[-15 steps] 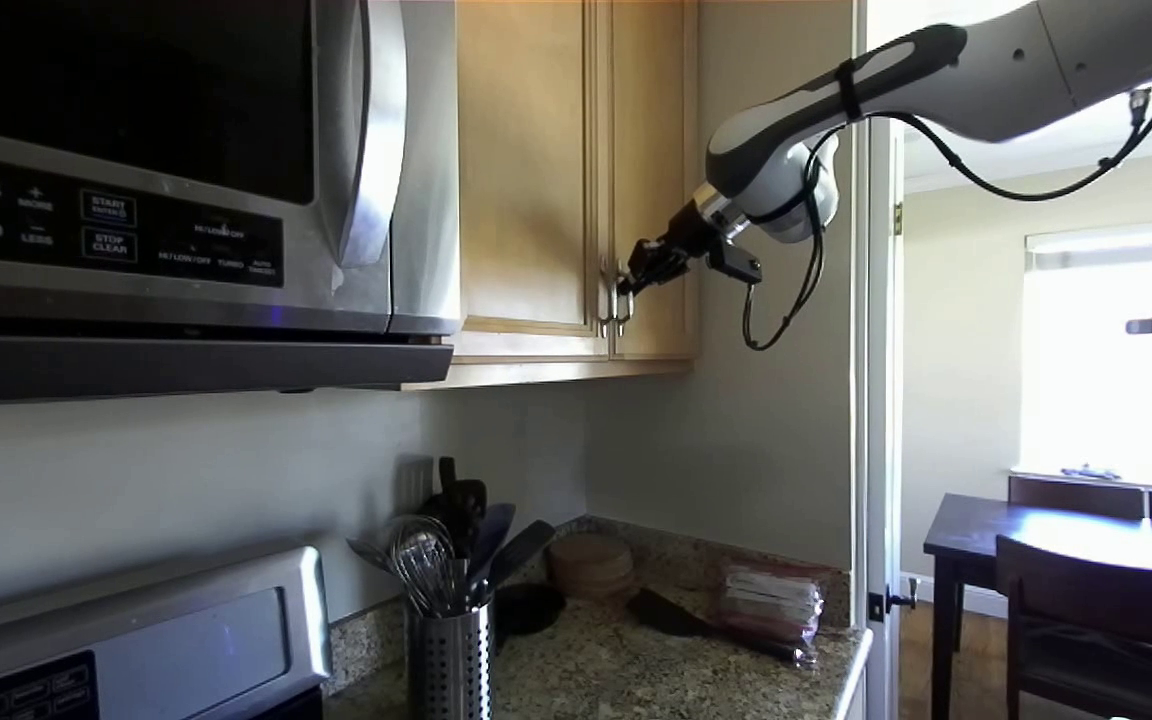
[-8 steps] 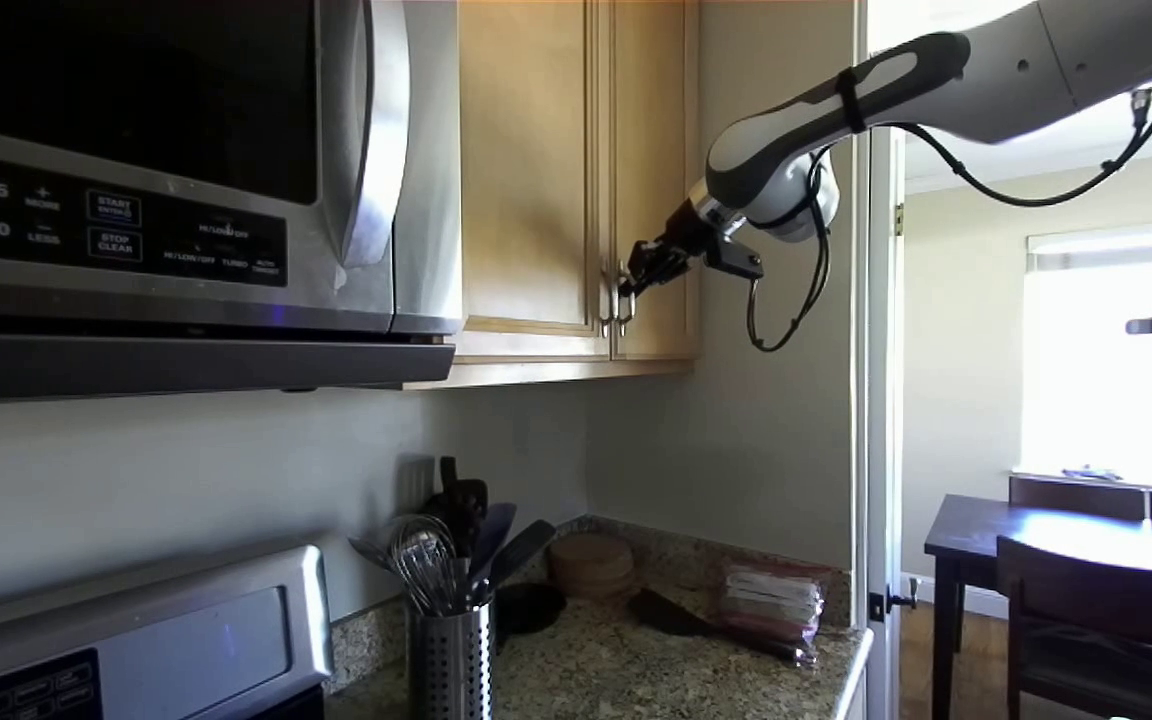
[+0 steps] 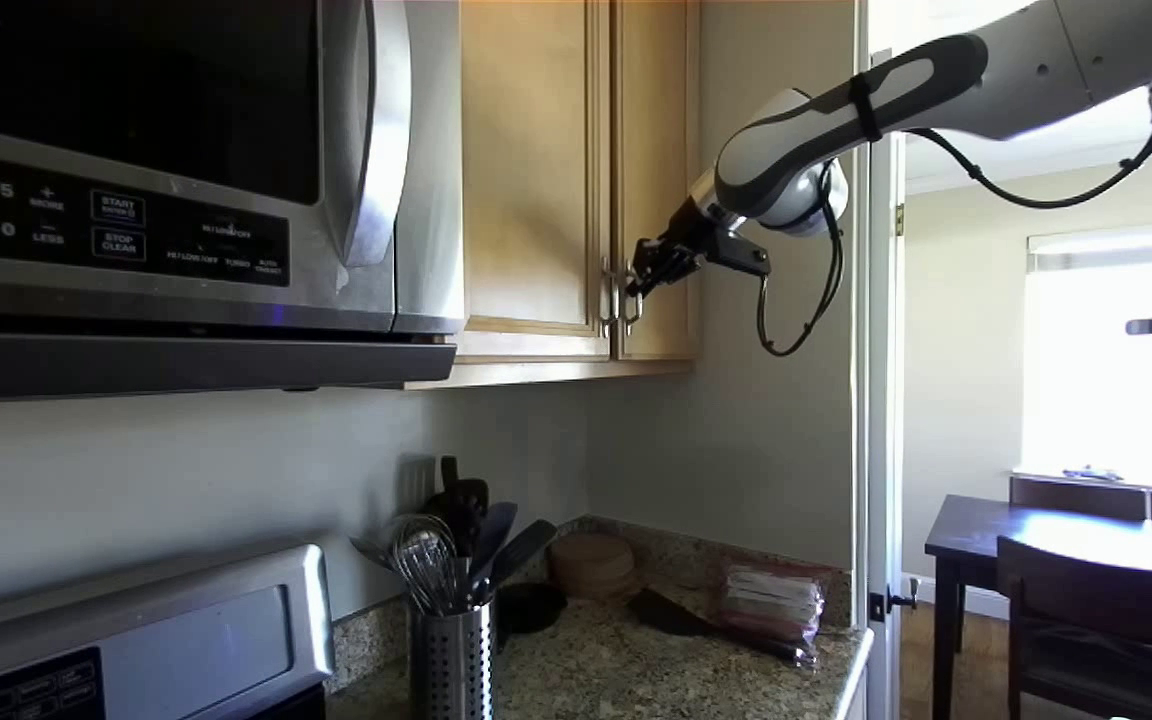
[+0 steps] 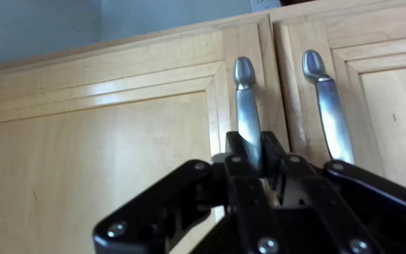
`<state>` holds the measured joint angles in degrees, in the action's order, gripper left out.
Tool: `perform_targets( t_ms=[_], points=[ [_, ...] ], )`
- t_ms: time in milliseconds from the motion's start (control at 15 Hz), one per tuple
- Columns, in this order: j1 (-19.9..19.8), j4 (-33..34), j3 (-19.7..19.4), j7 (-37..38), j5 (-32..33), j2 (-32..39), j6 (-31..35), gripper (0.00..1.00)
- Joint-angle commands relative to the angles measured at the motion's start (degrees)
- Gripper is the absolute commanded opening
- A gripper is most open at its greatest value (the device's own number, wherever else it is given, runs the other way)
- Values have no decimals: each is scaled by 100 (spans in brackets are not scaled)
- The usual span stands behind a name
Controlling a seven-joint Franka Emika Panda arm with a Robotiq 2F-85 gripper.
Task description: Open the cabinet door
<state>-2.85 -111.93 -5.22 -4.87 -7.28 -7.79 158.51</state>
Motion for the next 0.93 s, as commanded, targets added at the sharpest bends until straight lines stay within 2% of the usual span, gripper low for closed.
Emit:
perform_targets(
  t_ms=[0,867],
  points=[
    [-459,-306,-281,336,440,-113,-80,9],
    [-544,-579,-438,378,351,-683,-617,9]
  ],
)
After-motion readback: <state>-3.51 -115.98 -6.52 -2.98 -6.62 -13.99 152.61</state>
